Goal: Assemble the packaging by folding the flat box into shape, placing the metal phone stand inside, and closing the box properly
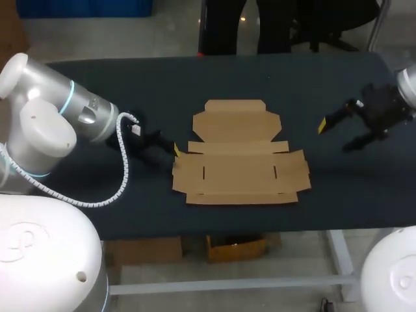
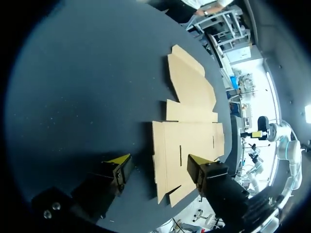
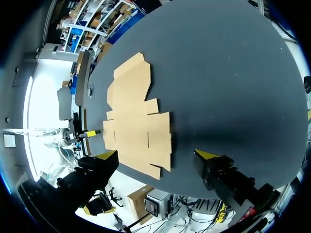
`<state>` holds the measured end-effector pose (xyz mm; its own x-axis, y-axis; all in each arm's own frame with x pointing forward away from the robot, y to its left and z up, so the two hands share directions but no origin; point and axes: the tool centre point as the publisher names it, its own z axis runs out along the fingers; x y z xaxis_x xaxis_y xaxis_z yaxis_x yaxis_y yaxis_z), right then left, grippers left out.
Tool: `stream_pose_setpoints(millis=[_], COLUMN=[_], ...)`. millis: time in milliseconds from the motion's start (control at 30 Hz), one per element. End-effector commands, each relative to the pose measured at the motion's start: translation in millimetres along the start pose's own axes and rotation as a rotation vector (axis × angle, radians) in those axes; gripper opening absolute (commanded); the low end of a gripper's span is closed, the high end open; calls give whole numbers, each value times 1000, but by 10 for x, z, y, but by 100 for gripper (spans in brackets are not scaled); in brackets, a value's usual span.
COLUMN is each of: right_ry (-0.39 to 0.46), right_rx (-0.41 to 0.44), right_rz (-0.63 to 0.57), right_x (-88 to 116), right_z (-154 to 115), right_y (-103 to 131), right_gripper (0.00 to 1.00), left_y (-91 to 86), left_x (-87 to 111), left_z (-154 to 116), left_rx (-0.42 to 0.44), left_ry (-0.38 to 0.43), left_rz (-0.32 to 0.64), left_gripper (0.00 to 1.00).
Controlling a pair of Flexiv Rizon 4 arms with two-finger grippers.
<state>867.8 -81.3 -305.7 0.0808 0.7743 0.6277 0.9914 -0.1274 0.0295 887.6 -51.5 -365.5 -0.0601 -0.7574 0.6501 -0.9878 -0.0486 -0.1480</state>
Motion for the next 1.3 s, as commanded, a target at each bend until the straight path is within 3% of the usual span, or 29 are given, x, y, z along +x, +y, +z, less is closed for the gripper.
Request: stream_pose_setpoints(millis=[33, 367, 500, 533, 567, 600, 633, 667, 700, 1300], right_ry=[0, -6, -17, -19, -23, -30, -37, -36, -39, -36], right_rx=[0, 2, 2, -2, -7, -14, -24, -28, -35, -108], right_rz=[3, -16, -20, -24, -29, -39, -47, -58, -69, -319], right_x=[-23, 7, 8, 13, 18, 23, 30, 35, 41, 108], right_z=[-25, 7, 11, 8, 5, 0, -6, -11, -17, 109], right_y=[-6, 31, 70, 80, 91, 101, 112, 126, 137, 212], right_gripper=[100, 100, 81, 63, 47, 41, 33, 20, 0, 0], left_y=[24, -106, -187, -199, -209, -217, -222, -225, -227, -227], left_x=[136, 236, 243, 245, 249, 257, 266, 276, 286, 291], left_z=[-401, -649, -670, -678, -685, -691, -696, -701, -706, -612], left_rx=[9, 30, 24, 17, 13, 9, 6, 9, 6, -21], left_ry=[-94, -165, -189, -196, -206, -214, -221, -228, -230, -244], left_rz=[8, 68, 72, 73, 77, 78, 85, 84, 87, 147], left_gripper=[100, 100, 100, 98, 65, 32, 13, 0, 0, 0])
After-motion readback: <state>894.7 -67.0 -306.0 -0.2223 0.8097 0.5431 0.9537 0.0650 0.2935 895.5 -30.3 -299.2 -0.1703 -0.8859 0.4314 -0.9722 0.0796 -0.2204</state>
